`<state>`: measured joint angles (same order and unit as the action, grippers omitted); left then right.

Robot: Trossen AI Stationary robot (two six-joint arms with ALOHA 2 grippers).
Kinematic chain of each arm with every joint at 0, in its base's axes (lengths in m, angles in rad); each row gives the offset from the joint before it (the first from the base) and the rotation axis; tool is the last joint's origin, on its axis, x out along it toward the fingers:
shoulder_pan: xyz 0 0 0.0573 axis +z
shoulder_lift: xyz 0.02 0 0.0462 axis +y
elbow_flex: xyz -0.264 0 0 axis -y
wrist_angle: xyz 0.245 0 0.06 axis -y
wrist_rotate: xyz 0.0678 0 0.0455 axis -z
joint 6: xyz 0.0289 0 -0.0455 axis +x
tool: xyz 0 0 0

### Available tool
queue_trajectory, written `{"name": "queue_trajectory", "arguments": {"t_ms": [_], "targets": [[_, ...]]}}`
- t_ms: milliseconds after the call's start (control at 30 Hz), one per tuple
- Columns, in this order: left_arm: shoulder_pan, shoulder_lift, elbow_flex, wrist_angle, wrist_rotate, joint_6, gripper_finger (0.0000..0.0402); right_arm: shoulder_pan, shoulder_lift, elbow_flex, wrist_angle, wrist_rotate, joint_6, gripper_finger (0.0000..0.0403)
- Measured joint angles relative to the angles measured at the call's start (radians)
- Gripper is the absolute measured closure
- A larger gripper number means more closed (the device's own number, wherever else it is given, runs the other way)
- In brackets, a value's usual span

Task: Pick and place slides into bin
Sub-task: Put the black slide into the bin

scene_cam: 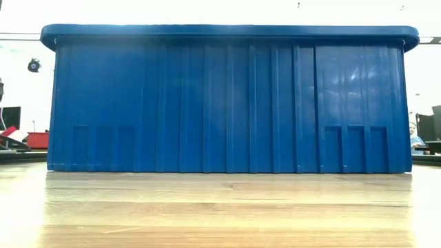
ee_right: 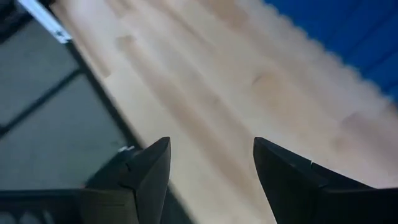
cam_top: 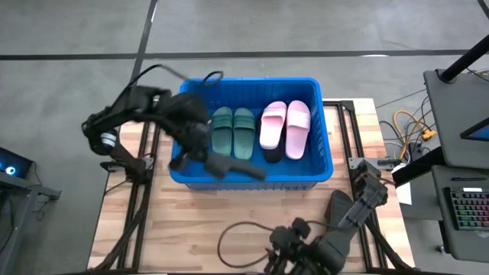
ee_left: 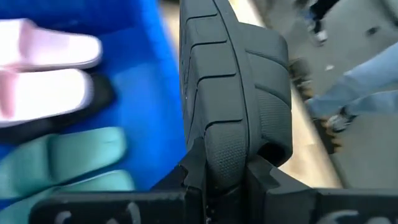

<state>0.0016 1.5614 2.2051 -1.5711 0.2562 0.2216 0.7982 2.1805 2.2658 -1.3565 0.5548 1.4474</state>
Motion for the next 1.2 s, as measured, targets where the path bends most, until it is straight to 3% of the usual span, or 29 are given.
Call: {"name": "queue_trajectory", "arguments": {"t_ms": [167,267,367,467,567,633,833,1200], "targets": [[0.182,0.082,-0.001,0.001,-0.007,0.167,0.0373,-0.071,-0.004,0.092,-0.170,0.011,-0.165,0.0184],[0.284,0.114,-0.002,0.001,-0.076,0.250,0.0373,-0.128,-0.055,0.076,-0.217,0.031,-0.272,0.0184],[0.378,0.138,0.001,0.002,-0.162,0.290,0.0373,-0.194,-0.121,0.075,-0.213,0.086,-0.433,0.0184],[0.461,0.143,-0.004,-0.001,-0.179,0.301,0.0373,-0.287,-0.190,0.076,-0.214,0.169,-0.550,0.0184],[0.518,0.147,-0.003,0.001,-0.179,0.286,0.0373,-0.417,-0.255,0.075,-0.200,0.176,-0.668,0.0184],[0.526,0.157,-0.003,0.000,-0.188,0.294,0.0373,-0.508,-0.290,0.075,-0.192,0.138,-0.723,0.0184],[0.522,0.194,-0.003,0.000,-0.251,0.413,0.0373,-0.739,-0.316,0.075,-0.094,-0.116,-0.908,0.0184],[0.522,0.282,-0.003,0.001,-0.185,0.448,0.0374,-0.863,-0.249,0.069,-0.042,-0.136,-1.203,0.0184]]}}
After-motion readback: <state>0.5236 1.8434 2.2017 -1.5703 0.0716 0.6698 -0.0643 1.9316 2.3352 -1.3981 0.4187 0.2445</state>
